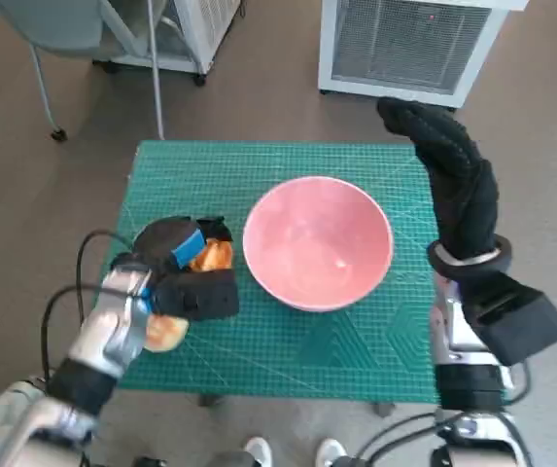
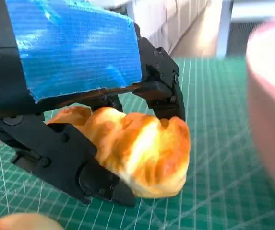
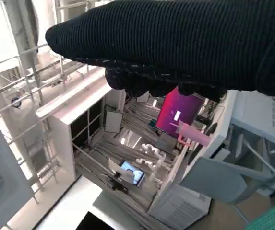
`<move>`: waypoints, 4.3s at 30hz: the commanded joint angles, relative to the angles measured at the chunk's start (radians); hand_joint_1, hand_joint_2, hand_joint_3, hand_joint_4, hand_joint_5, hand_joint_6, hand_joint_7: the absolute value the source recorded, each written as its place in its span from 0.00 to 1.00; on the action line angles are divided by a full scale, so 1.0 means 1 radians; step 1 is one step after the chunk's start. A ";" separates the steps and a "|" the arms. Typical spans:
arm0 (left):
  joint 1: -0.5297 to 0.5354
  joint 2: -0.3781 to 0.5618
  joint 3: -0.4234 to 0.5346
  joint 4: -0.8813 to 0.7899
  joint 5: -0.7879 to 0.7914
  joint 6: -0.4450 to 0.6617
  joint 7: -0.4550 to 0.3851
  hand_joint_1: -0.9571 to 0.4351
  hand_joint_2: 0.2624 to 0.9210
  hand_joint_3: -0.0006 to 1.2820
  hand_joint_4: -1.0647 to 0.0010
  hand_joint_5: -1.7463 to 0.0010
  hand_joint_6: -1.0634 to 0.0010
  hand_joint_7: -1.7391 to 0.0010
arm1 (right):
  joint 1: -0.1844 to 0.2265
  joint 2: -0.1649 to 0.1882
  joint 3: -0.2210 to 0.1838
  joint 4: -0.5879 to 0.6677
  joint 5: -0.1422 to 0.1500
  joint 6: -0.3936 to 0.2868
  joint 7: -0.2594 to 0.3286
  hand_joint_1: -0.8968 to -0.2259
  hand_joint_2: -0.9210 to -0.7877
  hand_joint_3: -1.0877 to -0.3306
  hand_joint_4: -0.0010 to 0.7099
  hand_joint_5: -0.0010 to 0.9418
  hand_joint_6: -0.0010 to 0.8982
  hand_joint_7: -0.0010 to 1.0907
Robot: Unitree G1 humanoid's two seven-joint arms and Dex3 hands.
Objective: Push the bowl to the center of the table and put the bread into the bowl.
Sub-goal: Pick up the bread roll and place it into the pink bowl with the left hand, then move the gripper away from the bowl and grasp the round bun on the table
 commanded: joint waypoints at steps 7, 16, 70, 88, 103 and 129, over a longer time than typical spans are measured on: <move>-0.030 -0.005 0.149 -0.357 -0.026 0.007 0.011 0.69 0.89 0.10 0.25 0.40 0.35 0.36 | 0.012 0.000 -0.002 0.014 0.000 0.012 0.006 0.29 0.00 0.29 0.38 0.00 0.00 0.61; -0.093 -0.089 0.078 -0.362 0.024 -0.122 0.131 0.69 0.93 0.07 0.25 0.40 0.37 0.35 | 0.007 -0.002 -0.003 0.017 0.008 0.011 0.013 0.29 0.00 0.30 0.38 0.00 0.00 0.61; -0.071 -0.091 0.201 -0.191 -0.454 -0.339 -0.338 0.33 1.00 0.07 0.89 0.98 0.74 0.90 | 0.040 0.010 0.004 -0.050 0.000 0.037 -0.003 0.30 0.00 0.29 0.36 0.00 0.00 0.60; 0.327 0.286 0.589 -0.391 -0.677 -0.359 -0.510 0.25 0.97 0.02 0.80 1.00 0.73 0.92 | 0.031 0.027 0.008 -0.019 0.011 0.026 0.006 0.32 0.00 0.30 0.36 0.00 0.00 0.60; 0.485 0.337 0.619 -0.422 -0.619 -0.343 -0.509 0.30 0.82 0.00 0.80 1.00 0.74 0.96 | 0.006 0.037 0.008 0.035 0.016 0.004 0.024 0.31 0.00 0.31 0.37 0.00 0.00 0.60; 0.300 0.210 0.276 0.085 -0.450 -0.524 -0.403 0.41 0.80 0.00 0.82 1.00 0.73 0.99 | 0.004 0.023 -0.008 0.036 0.033 0.007 0.053 0.31 0.00 0.30 0.37 0.00 0.00 0.60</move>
